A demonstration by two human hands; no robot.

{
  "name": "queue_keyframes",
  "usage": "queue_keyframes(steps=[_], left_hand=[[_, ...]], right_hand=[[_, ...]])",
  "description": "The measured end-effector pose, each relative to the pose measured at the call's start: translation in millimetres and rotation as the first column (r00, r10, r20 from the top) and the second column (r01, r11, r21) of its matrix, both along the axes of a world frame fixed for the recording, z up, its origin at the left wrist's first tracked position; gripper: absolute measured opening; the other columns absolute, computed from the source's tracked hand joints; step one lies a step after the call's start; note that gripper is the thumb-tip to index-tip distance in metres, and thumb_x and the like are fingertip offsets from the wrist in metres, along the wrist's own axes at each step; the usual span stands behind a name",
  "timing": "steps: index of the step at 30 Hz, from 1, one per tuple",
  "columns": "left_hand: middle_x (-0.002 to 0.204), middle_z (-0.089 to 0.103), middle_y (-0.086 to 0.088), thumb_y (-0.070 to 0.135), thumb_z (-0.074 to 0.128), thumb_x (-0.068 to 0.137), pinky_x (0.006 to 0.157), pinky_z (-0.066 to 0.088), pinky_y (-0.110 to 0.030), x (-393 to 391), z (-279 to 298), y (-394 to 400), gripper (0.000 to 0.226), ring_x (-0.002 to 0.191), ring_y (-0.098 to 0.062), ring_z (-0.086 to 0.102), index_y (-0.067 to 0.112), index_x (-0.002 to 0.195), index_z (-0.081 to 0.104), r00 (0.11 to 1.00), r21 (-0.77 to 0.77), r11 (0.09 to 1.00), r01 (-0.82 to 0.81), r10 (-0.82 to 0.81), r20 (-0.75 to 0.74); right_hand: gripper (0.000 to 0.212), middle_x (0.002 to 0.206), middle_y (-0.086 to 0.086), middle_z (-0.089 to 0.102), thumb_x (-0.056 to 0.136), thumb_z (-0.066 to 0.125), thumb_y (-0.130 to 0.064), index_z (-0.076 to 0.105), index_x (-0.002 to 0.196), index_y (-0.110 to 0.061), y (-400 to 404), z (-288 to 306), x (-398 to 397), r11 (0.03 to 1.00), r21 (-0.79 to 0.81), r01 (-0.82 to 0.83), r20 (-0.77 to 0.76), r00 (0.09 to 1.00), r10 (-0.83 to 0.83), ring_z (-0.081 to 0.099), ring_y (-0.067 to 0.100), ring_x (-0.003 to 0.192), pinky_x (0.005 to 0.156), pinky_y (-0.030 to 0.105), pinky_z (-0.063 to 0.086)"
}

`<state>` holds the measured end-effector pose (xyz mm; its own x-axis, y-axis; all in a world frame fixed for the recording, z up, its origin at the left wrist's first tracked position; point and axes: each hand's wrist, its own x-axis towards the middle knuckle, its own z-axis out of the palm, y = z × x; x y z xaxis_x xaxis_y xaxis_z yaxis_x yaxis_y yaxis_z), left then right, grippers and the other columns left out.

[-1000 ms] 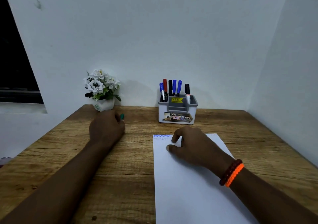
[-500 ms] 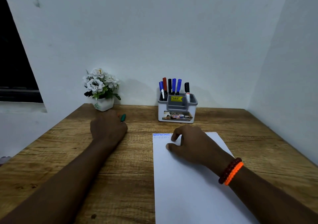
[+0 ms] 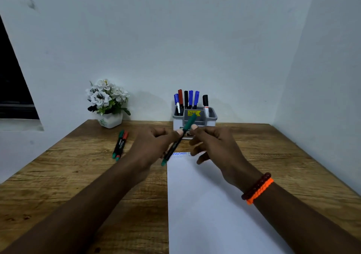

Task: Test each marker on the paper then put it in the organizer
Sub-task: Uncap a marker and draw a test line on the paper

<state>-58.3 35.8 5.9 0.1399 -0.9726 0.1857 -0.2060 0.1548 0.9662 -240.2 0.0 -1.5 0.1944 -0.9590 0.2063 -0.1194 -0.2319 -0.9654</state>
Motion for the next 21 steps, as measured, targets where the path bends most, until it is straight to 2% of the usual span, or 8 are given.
queue_keyframes(steps=[4,7,9,10,12,14,16,21], left_hand=[[0.076,0.065,-0.002,0.04,0.069,0.093,0.06,0.045,-0.029,-11.0,-14.4,-0.6,0.027,0.072,-0.015,0.054,0.015,0.094,0.081,0.991,0.033,0.992,0.125,-0.123,-0.049],[0.073,0.064,-0.002,0.038,0.07,0.092,0.058,0.046,-0.024,-12.5,-17.8,-2.5,0.026,0.066,-0.009,0.055,0.015,0.095,0.081,0.992,0.036,0.991,0.128,-0.127,-0.014],[0.074,0.066,-0.008,0.041,0.072,0.089,0.058,0.045,-0.027,-12.1,-18.6,-3.0,0.028,0.065,-0.011,0.055,0.014,0.092,0.081,0.994,0.04,0.994,0.097,-0.099,0.035],[0.072,0.064,-0.009,0.043,0.074,0.088,0.058,0.044,-0.029,-10.9,-19.0,-3.2,0.031,0.065,-0.015,0.053,0.012,0.089,0.079,0.997,0.044,0.996,0.076,-0.077,0.024],[0.072,0.061,-0.008,0.043,0.076,0.086,0.057,0.044,-0.031,-6.7,-19.8,-5.4,0.032,0.066,-0.02,0.051,0.012,0.09,0.078,0.998,0.045,0.998,0.044,-0.041,-0.055],[0.076,0.066,0.001,0.043,0.075,0.086,0.058,0.046,-0.03,-3.9,-18.9,-6.2,0.028,0.07,-0.019,0.053,0.018,0.095,0.08,0.994,0.021,0.999,0.037,-0.034,-0.106],[0.081,0.071,0.007,0.043,0.072,0.088,0.063,0.046,-0.032,-3.1,-18.4,-6.9,0.025,0.075,-0.018,0.055,0.022,0.097,0.082,0.989,0.005,0.999,0.049,-0.047,-0.138],[0.1,0.077,-0.003,0.05,0.073,0.084,0.08,0.052,-0.04,-1.4,-18.5,-9.0,0.036,0.09,-0.02,0.063,0.018,0.099,0.08,0.976,0.021,0.999,0.046,-0.04,-0.213]], right_hand=[[0.03,0.094,0.01,0.082,0.108,0.063,-0.032,0.082,0.105,-0.009,0.2,0.8,2.0,0.998,0.049,-0.049,0.059,0.997,0.046,0.078,0.024,0.08,0.062,0.034,0.06],[0.027,0.097,0.012,0.083,0.109,0.062,-0.024,0.081,0.107,-0.005,0.3,-1.6,3.5,0.996,0.082,-0.048,0.1,0.994,0.039,0.081,0.029,0.092,0.072,0.039,0.065],[0.027,0.092,0.014,0.082,0.11,0.06,-0.021,0.08,0.107,-0.003,-0.5,-1.1,4.6,0.992,0.124,-0.036,0.176,0.984,0.014,0.08,0.028,0.087,0.08,0.044,0.066],[0.027,0.087,0.014,0.079,0.11,0.059,-0.02,0.08,0.107,-0.003,-0.6,-0.3,4.8,0.988,0.152,-0.03,0.217,0.976,-0.003,0.078,0.027,0.081,0.077,0.043,0.066],[0.026,0.079,0.01,0.068,0.111,0.058,-0.018,0.079,0.108,-0.004,0.6,1.4,3.8,0.98,0.196,-0.031,0.251,0.968,-0.019,0.067,0.019,0.066,0.058,0.035,0.061],[0.025,0.079,0.009,0.06,0.111,0.057,-0.018,0.078,0.112,-0.005,3.7,0.1,3.3,0.974,0.213,-0.081,0.231,0.972,0.03,0.055,0.014,0.054,0.041,0.026,0.043],[0.023,0.079,0.008,0.065,0.111,0.058,-0.021,0.077,0.115,-0.008,7.2,-2.2,4.6,0.97,0.202,-0.138,0.178,0.979,0.102,0.048,0.012,0.048,0.037,0.021,0.032],[0.026,0.081,0.012,0.075,0.108,0.064,-0.022,0.077,0.105,0.0,12.9,-0.7,8.5,0.965,0.203,-0.165,0.119,0.983,0.143,0.044,0.012,0.047,0.038,0.02,0.031]])
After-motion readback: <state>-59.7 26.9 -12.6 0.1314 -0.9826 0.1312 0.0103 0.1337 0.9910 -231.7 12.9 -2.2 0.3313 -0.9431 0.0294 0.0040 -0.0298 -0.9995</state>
